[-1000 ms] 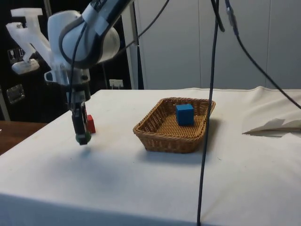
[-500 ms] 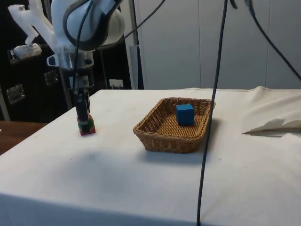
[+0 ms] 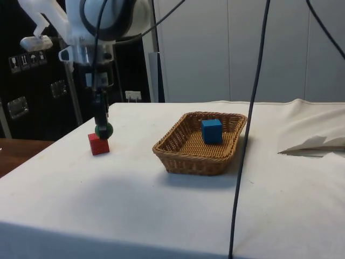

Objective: Place all non-red objects into the basket.

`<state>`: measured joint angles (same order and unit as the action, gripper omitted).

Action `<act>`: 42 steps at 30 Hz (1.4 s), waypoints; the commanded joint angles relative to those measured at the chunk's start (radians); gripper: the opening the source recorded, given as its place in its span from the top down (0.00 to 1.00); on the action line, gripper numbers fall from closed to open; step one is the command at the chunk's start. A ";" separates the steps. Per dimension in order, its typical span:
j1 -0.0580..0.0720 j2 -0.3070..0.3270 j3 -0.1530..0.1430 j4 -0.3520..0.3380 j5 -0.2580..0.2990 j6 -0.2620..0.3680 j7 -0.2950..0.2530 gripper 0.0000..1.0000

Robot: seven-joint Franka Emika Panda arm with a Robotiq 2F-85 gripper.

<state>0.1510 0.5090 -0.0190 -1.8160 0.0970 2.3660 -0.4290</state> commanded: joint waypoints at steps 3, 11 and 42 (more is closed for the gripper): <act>-0.003 -0.031 0.004 -0.040 0.006 0.019 -0.010 1.00; -0.004 -0.109 0.006 -0.148 0.010 0.046 -0.020 1.00; -0.021 -0.332 -0.004 -0.446 0.063 0.121 -0.117 1.00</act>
<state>0.1350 0.1850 -0.0270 -2.2510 0.1450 2.4750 -0.5320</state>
